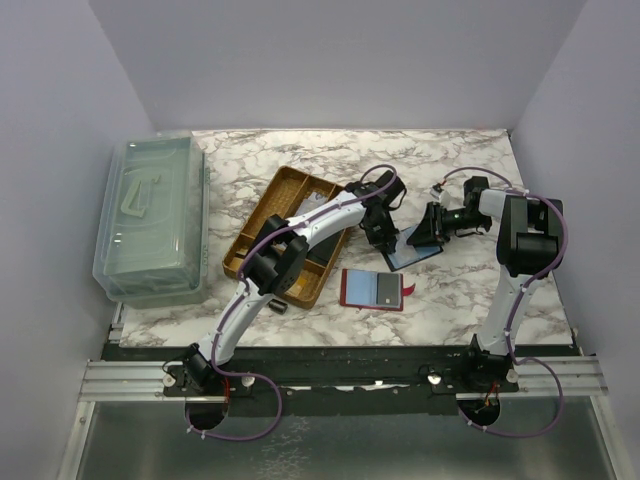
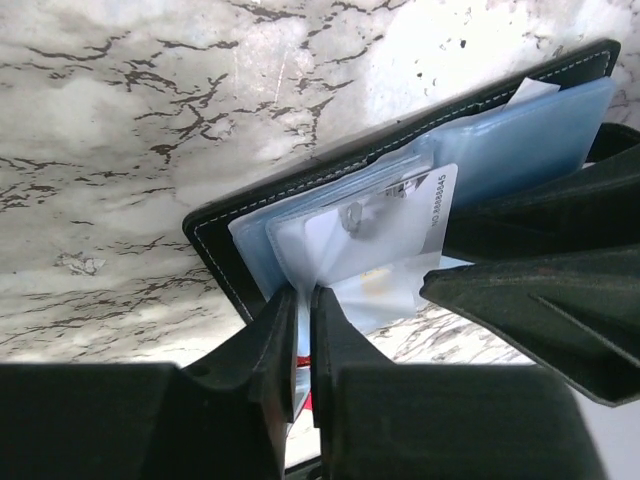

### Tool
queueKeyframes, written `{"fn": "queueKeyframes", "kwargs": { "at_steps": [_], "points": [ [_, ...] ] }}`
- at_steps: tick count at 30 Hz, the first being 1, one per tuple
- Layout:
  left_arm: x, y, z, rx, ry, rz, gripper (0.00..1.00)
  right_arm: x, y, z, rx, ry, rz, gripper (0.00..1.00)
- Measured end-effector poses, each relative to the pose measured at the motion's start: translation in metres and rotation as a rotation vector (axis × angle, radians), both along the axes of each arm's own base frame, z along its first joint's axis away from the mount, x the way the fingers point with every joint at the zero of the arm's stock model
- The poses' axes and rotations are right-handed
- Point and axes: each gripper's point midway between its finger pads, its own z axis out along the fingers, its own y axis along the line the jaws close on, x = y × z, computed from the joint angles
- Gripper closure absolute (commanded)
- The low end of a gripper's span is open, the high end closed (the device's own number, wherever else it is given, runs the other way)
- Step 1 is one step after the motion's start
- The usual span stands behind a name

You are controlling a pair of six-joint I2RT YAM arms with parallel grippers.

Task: Take the credit cards out of the card holder
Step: Remove the credit card from the card holder.

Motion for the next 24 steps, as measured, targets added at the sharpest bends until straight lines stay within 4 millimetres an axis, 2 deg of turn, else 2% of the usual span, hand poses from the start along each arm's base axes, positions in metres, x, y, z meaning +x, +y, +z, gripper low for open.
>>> {"fn": "queueKeyframes", "kwargs": {
  "at_steps": [4, 12, 18, 24],
  "points": [
    [-0.0011, -0.0006, 0.0001, -0.015, 0.010, -0.006, 0.94, 0.0003, -0.0002, 0.0014, 0.010, 0.001, -0.004, 0.63],
    [-0.0013, -0.0011, 0.0005, -0.032, 0.023, -0.017, 0.91, 0.0004, -0.0002, 0.0019, 0.014, 0.000, -0.004, 0.65],
    [-0.0023, -0.0038, 0.0007, -0.048, 0.031, -0.025, 0.85, 0.0011, -0.0016, 0.0001, 0.013, 0.000, -0.007, 0.78],
    [-0.0039, -0.0064, 0.0002, -0.061, 0.040, -0.034, 0.84, 0.0024, -0.0049, -0.0030, 0.011, -0.006, -0.011, 0.99]
  ]
}}
